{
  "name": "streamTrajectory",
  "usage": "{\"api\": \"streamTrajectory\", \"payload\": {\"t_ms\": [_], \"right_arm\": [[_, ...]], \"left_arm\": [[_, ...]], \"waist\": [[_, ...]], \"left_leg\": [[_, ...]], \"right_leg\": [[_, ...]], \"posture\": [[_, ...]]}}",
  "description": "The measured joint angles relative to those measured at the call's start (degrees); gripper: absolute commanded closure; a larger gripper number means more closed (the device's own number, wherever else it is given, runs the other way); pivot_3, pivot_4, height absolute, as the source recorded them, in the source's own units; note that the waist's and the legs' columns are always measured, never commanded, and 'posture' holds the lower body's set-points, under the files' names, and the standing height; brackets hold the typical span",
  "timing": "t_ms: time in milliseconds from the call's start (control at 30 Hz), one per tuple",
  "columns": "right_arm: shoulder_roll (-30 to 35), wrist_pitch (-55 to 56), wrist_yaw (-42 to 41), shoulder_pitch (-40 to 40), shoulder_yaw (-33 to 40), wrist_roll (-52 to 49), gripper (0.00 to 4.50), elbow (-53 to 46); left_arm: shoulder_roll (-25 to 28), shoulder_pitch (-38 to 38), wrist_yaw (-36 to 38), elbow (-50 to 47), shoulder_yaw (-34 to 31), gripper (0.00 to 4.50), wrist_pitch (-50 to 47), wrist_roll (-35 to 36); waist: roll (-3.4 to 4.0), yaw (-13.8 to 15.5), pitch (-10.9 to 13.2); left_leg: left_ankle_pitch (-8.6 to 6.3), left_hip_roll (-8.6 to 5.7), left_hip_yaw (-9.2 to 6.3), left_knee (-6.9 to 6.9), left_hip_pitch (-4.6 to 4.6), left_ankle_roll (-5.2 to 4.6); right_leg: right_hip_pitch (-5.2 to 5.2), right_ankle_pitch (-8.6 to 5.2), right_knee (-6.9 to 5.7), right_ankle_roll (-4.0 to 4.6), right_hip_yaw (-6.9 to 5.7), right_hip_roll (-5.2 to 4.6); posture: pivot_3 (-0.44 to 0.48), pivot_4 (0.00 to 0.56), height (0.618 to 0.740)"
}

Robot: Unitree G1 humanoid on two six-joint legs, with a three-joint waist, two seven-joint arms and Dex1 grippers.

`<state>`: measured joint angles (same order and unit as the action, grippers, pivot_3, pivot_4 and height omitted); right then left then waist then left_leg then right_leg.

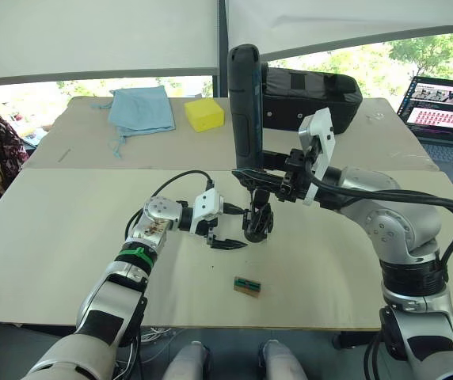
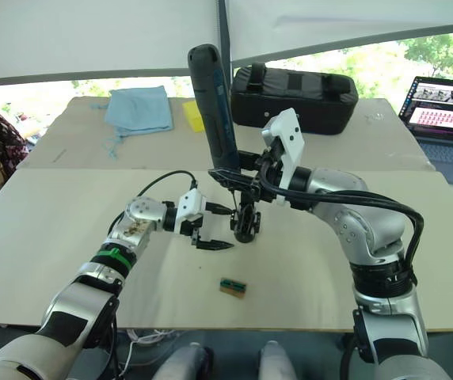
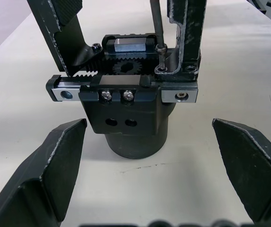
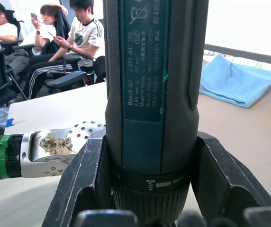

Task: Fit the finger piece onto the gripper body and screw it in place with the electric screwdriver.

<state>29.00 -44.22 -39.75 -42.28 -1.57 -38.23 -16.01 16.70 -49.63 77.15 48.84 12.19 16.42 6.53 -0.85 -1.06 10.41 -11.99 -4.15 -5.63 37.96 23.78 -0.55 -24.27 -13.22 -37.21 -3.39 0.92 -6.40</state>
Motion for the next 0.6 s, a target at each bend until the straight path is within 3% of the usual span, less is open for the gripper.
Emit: {"api": "streamTrajectory", "payload": {"t_ms": [600], "right_arm": [[-0.50, 0.88, -0.06, 1.04, 0.01, 1.44, 2.58, -1.50]], "left_arm": [[-0.51, 0.16, -0.09, -0.65, 0.01, 0.00, 0.87, -0.03]], "waist": [[0.00, 0.01, 0.00]], "left_leg": [[0.00, 0.00, 0.00, 0.01, 0.00, 0.00]], "right_leg": [[0.00, 0.00, 0.00, 0.00, 0.00, 0.00]], "posture": [[0.000, 0.150, 0.740]]}}
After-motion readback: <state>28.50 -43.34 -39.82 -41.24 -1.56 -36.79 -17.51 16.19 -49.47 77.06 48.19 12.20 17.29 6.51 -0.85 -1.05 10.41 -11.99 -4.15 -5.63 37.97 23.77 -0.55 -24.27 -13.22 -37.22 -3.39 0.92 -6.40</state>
